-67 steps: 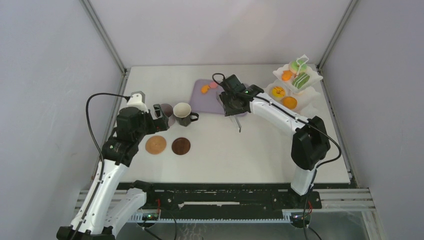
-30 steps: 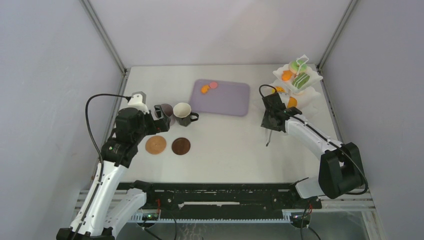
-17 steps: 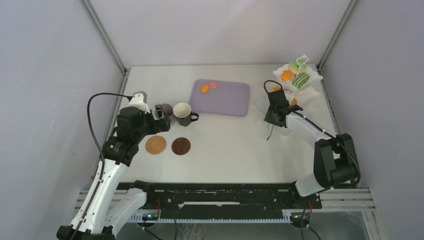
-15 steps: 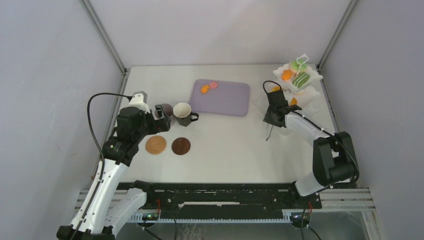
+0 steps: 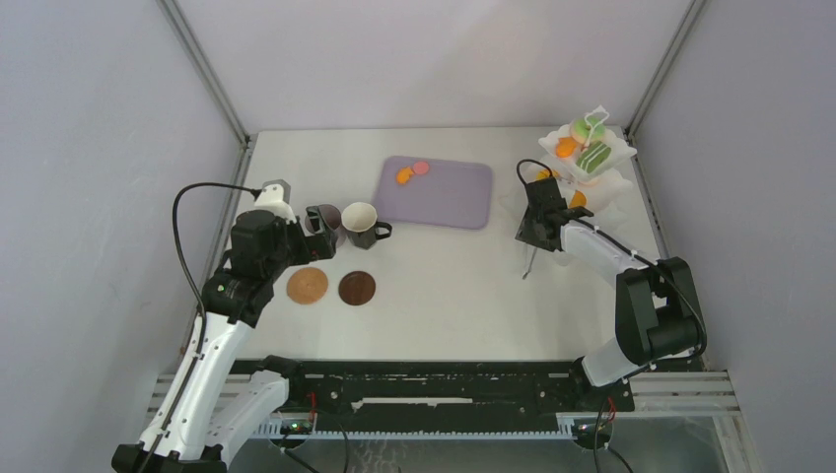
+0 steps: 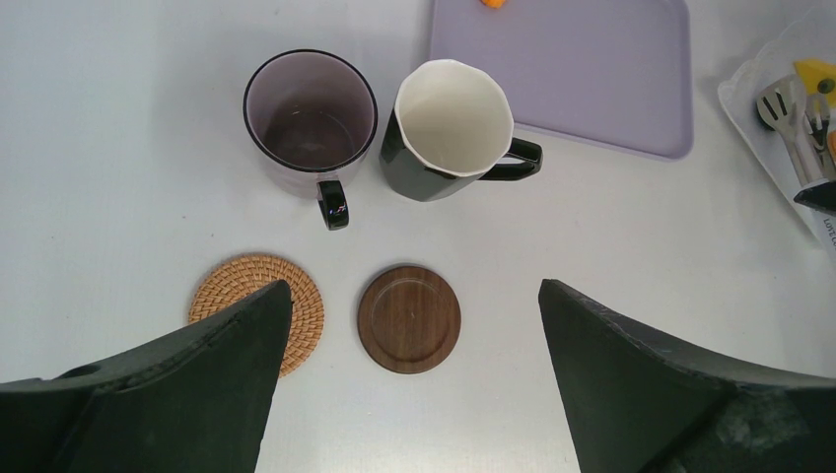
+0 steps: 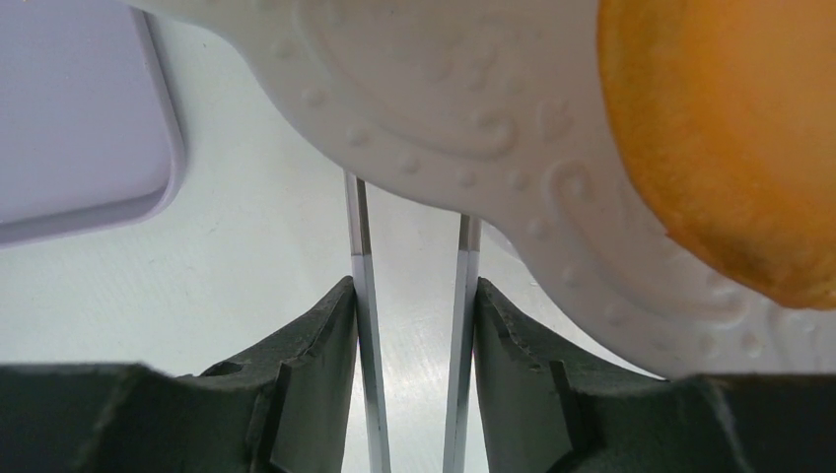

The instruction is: Serve the afternoon tea

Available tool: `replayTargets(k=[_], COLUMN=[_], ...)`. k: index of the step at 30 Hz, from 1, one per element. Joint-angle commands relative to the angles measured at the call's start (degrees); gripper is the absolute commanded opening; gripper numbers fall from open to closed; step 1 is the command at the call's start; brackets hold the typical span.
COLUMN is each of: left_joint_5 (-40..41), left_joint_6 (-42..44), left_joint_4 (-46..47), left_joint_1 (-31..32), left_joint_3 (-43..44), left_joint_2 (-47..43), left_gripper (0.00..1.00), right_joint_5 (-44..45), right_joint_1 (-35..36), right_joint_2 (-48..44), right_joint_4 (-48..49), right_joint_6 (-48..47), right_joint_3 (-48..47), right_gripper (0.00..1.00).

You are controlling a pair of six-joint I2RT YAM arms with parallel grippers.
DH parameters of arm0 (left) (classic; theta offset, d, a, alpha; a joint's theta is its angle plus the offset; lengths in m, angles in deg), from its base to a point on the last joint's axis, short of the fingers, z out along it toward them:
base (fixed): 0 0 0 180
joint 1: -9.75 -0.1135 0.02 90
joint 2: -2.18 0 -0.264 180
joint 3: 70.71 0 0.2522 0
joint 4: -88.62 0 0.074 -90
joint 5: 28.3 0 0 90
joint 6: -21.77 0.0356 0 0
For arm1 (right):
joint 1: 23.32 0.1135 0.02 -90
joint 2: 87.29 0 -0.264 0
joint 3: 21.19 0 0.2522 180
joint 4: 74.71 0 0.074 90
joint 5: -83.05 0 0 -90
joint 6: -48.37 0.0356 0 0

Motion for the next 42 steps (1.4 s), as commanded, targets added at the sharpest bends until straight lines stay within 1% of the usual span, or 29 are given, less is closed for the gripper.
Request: replayTargets(k=[1,16,27,34,39,42], left_joint_5=[-0.56,-0.35,-0.82,-0.99,-1.46,-1.64], left_joint_6=[-0.69,-0.58,-0.4,-0.5,-0.77,-0.86], left_joint_4=[2.78,2.7,2.14,1.85,1.95,1.91], left_joint_1=[-0.41,-0.42,-0.45,-0.43,-0.42,-0.38], left_joint_3=[2.24,1.53,1.43,1.55,1.59,1.76], left_joint_2=[-0.28,-1.35,-2.37,-2.95,-3.01,-3.14], left_gripper=[1.0,0.99,0.99,0.99,1.0,1.0], right_joint_5=[0.62,2.75,3.74,4.62,4.5,3.62], right_joint_1=[0.53,3.45,5.01,5.95,7.2,8.62], right_joint_2=[-1.97,-4.45,-10.53,-16.63,-19.95,-21.39], right_joint_4=[1.68,-2.0,-4.33,-7.59,-10.11,-11.53], right_joint_6=[-0.21,0.41,2.56,2.34,1.93,1.91], right_joint_3=[-0.81,-0.74,4.22,6.18,6.28,6.26], right_gripper=[0.51,0.52,0.52,0.52,0.47,0.41])
